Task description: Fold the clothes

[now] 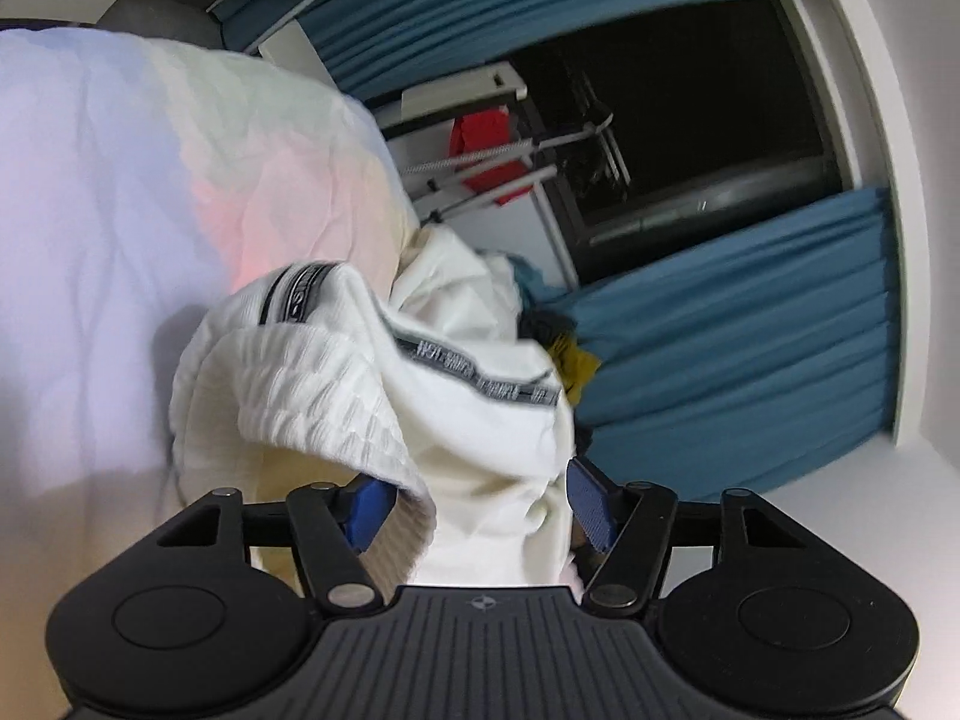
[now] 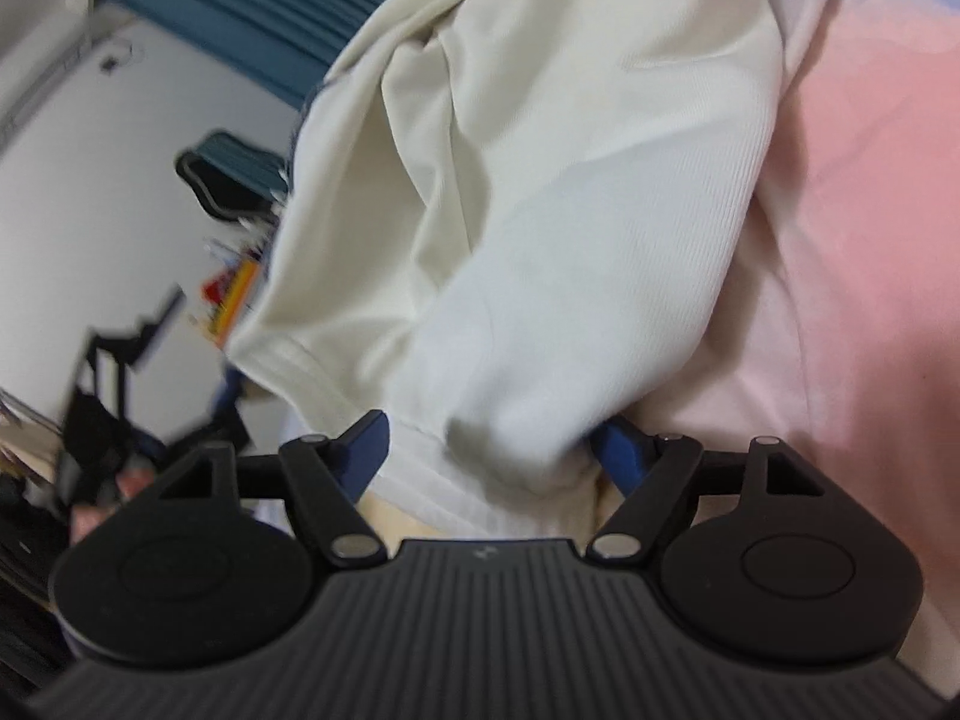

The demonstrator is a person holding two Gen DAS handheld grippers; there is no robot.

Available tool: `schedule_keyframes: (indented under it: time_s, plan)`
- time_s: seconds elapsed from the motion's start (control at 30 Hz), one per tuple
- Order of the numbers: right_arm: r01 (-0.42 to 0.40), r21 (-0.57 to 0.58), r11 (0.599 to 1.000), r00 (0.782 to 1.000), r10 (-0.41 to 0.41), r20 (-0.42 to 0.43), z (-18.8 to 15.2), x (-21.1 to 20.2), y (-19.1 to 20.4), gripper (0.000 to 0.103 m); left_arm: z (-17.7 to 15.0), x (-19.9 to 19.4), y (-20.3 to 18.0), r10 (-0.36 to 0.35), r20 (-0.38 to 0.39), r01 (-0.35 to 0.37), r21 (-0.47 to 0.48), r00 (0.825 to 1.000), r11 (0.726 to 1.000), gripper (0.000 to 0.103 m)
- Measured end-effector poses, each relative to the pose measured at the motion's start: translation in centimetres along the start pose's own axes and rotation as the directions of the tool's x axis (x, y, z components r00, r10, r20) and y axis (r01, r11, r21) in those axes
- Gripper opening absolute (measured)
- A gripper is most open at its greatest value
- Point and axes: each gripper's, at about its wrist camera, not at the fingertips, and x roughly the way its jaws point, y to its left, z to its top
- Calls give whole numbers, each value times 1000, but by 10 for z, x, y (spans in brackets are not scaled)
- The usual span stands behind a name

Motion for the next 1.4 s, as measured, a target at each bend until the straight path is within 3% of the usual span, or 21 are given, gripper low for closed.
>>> schedule_keyframes:
  time_s: [0.2, 0.37, 0.43, 0.6, 0.7, 0.77, 0.83, 0.93, 1.0, 1.1, 1.13, 1.23, 1.27, 1.33, 1.4]
  plan:
    - [57, -96, 994, 998, -57, -1, -6, 6, 11, 76, 12, -19, 16, 54, 98, -45, -93, 994, 995, 64]
    - [85, -136, 987, 996, -87, -9, -6, 19, 21, 76, 8, -25, 18, 194, 134, -189, -48, 972, 981, 61]
    - [81, -143, 986, 997, -81, 0, -4, 17, 24, 68, 5, -32, 14, 221, 141, -220, -20, 965, 975, 61]
    - [-68, -118, 991, 996, 73, 43, 9, -7, 36, 50, -1, -33, 3, 170, 134, -173, 6, 976, 985, 61]
    - [-169, -149, 974, 979, 183, 88, 11, -21, 47, 50, -7, -33, 4, 113, 95, -113, -2, 989, 994, 62]
    - [-191, -156, 969, 974, 207, 94, 14, -21, 52, 50, -11, -31, 6, 82, 65, -81, -13, 995, 997, 63]
    - [-125, -133, 983, 989, 134, 66, 14, -8, 51, 50, -7, -15, 10, 94, 40, -93, -30, 995, 995, 63]
    - [3, -58, 998, 999, -5, -38, 1, 4, 18, 51, -6, -2, 14, 139, 28, -139, -23, 990, 990, 61]
    - [76, -35, 996, 993, -79, -83, -2, 15, 7, 56, -2, 3, 15, 163, 30, -162, -15, 986, 987, 56]
    - [36, -13, 999, 997, -37, -61, -3, 19, -1, 58, 9, 4, 12, 181, 62, -181, -12, 982, 983, 49]
    - [23, -23, 999, 998, -24, -52, -3, 19, 0, 57, 12, 5, 11, 187, 73, -187, -11, 980, 982, 42]
    - [-7, -73, 997, 1000, 6, -11, -5, 11, 9, 49, 23, 6, 9, 205, 105, -205, -9, 973, 979, 9]
    - [-15, -81, 997, 1000, 15, 3, -6, 7, 11, 48, 27, 6, 8, 211, 115, -211, -9, 971, 977, 8]
    - [-32, -47, 998, 999, 33, 18, -13, -4, 16, 34, 38, 7, -1, 215, 126, -219, 16, 968, 976, 8]
    - [-52, -56, 997, 999, 53, 12, -20, -13, 32, 27, 55, 5, -21, 207, 144, -218, 70, 968, 973, 7]
